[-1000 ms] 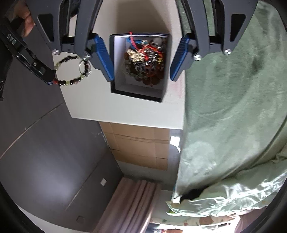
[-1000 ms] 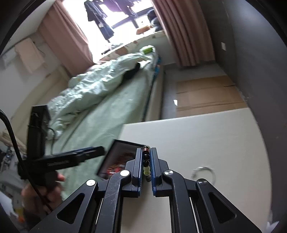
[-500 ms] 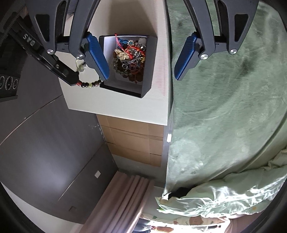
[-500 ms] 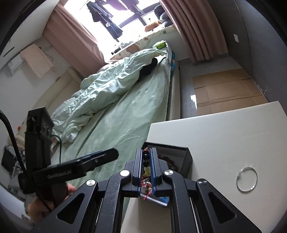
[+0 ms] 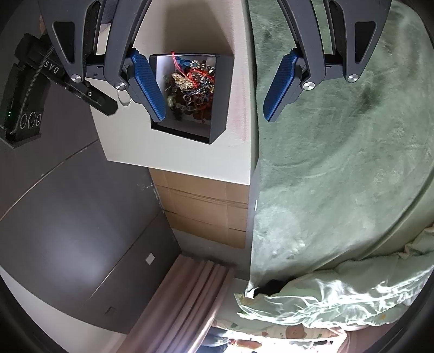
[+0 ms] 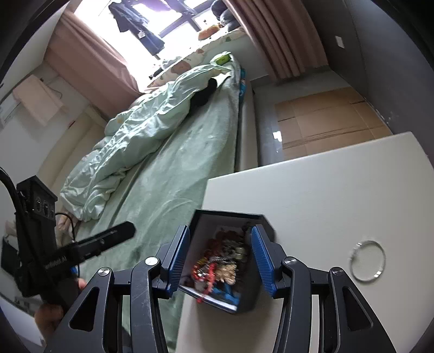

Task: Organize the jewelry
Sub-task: 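Carry the black-and-green bead bracelet with the right tool and release it into the box, then grasp the large silver hoop earring with the right tool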

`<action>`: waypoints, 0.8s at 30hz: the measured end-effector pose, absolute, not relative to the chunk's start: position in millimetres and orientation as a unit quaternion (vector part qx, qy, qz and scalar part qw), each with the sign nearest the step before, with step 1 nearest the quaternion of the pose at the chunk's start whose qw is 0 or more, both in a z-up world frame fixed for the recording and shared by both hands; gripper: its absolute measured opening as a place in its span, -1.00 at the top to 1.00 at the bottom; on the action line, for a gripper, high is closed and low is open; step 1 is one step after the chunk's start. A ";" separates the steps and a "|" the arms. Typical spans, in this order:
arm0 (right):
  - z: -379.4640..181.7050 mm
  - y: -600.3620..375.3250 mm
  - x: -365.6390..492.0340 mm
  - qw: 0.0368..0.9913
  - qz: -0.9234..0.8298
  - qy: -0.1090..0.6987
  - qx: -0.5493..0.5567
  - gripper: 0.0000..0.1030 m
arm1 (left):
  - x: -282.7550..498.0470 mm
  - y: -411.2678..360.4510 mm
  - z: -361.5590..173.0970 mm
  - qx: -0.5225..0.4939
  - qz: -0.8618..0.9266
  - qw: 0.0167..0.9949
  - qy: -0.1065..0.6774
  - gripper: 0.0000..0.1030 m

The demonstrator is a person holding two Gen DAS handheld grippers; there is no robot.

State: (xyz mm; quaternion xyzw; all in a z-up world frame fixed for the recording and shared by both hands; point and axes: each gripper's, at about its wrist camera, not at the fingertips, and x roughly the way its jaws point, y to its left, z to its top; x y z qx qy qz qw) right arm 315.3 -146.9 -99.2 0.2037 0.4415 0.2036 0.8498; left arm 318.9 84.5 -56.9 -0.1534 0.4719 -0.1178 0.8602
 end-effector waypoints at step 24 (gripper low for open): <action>-141.1 -224.0 313.6 0.843 0.122 0.518 0.081 -0.54 | 319.6 6.2 -73.7 -0.051 -0.160 0.852 0.496 -0.47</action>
